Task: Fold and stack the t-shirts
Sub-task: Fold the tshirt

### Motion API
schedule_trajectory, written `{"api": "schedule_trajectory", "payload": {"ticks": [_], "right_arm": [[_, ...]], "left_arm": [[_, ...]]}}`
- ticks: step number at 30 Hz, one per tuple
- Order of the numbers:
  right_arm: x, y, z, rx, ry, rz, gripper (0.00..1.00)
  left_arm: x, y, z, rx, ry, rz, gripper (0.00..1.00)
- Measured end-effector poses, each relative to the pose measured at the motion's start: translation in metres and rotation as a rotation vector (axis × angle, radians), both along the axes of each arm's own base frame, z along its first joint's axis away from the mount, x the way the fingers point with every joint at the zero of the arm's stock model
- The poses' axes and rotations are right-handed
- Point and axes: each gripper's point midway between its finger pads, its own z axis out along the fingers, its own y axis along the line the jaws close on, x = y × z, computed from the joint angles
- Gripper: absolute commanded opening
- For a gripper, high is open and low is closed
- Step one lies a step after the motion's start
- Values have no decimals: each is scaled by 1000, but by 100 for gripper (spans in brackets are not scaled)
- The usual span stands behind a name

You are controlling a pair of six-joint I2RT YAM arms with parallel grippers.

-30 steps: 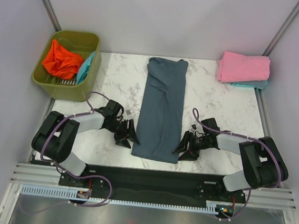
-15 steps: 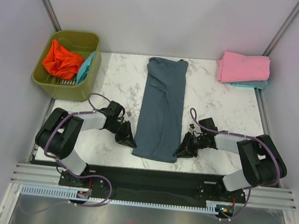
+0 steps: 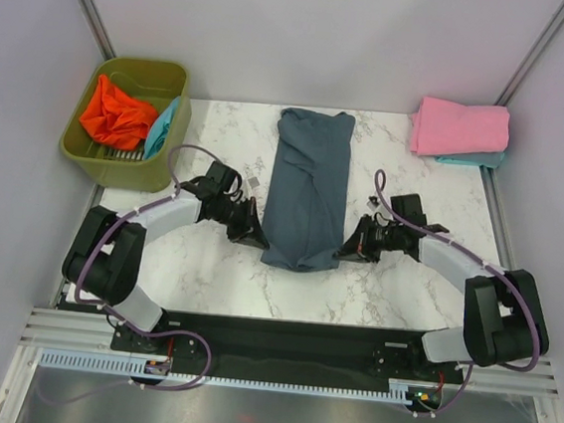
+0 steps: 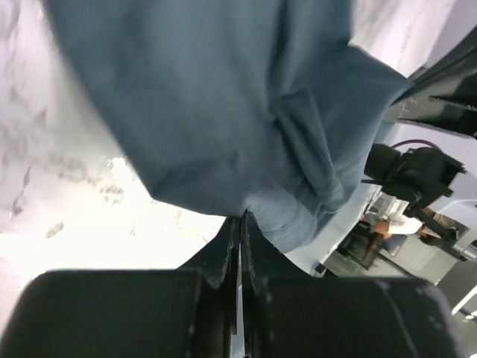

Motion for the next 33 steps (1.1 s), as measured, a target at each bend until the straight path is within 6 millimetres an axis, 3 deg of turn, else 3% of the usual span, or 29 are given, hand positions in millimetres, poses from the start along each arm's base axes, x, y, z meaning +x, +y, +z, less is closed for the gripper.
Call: {"api": "schedule_trajectory", "payload": {"ticks": [6,11,18,27,29,30,31,32,33], "right_arm": [[51,-13,39,6,-142,-34,0],[101,-20,60,6,-209,-70,0],[179,-19,64,3,-293,-92,0],[243,-16,29,-17,-313,-92,0],[252,-16,21,-24,-314,-95,5],[256,-17,16,-29,-312,-97,13],[259,-17,12,-36,-312,-99,20],[263,-19,9,-44,-315,-104,37],[267,-20,8,-49,-320,-109,41]], "left_arm": [[45,-12,54,-48,-178,-30,2],[89,-12,75,-57,-252,-7,2],[154,-7,67,-38,-275,42,2],[241,-8,38,0,-337,73,3],[256,-10,31,4,-358,70,14],[262,-11,28,7,-368,66,29],[267,-11,24,16,-381,64,37],[271,-10,22,29,-392,66,57],[274,-8,20,46,-405,65,64]]}}
